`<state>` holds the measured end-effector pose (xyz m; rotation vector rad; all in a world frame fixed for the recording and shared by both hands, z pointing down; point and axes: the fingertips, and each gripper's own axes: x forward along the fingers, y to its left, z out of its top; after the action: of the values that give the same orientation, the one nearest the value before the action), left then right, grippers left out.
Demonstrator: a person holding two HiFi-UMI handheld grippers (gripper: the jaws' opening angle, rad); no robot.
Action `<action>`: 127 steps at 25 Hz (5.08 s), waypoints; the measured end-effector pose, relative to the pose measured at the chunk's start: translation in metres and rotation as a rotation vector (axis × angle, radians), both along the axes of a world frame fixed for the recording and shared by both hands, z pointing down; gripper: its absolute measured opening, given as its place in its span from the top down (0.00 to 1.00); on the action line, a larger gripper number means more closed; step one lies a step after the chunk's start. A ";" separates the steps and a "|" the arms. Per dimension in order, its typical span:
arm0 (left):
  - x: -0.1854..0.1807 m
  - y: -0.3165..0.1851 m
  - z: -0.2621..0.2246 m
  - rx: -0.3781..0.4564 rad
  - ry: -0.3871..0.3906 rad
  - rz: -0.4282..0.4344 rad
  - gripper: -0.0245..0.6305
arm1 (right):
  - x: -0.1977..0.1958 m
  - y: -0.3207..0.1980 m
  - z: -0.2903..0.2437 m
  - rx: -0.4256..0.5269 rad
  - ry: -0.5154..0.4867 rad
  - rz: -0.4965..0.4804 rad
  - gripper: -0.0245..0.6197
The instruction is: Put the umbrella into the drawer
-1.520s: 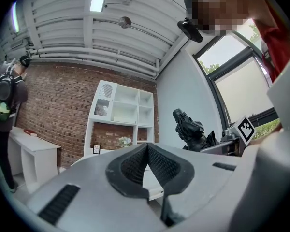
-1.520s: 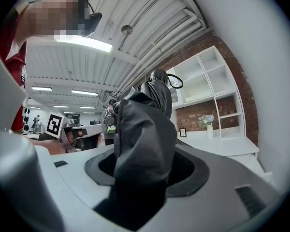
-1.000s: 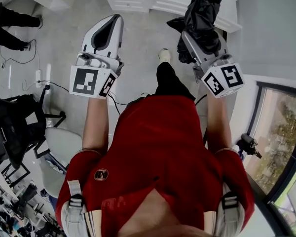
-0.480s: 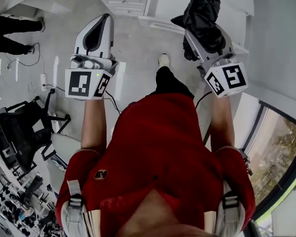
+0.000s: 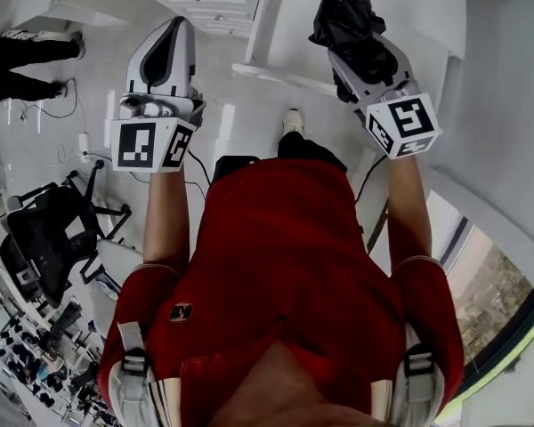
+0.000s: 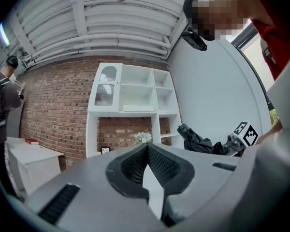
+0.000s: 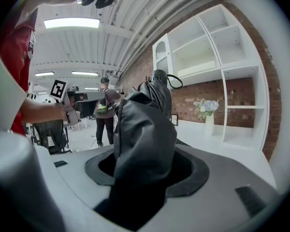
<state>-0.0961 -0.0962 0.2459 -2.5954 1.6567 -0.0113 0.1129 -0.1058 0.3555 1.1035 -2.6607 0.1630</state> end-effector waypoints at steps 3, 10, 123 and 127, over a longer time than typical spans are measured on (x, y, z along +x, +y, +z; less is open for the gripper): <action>0.003 -0.014 0.003 -0.016 0.001 -0.007 0.95 | 0.000 -0.018 0.014 -0.024 0.042 -0.025 0.57; -0.002 -0.041 0.010 -0.022 0.013 -0.002 0.95 | -0.016 -0.039 0.048 -0.082 0.140 -0.068 0.57; -0.054 -0.115 0.072 -0.177 0.026 0.094 0.95 | -0.039 -0.089 0.285 -0.873 0.423 0.268 0.48; -0.042 -0.110 0.082 -0.176 0.023 0.116 0.95 | -0.041 -0.088 0.272 -0.805 0.400 0.251 0.48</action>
<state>-0.1386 -0.2061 0.3276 -2.8267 1.5769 -0.1268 0.0721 -0.1934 0.6274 1.0239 -1.8076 0.8657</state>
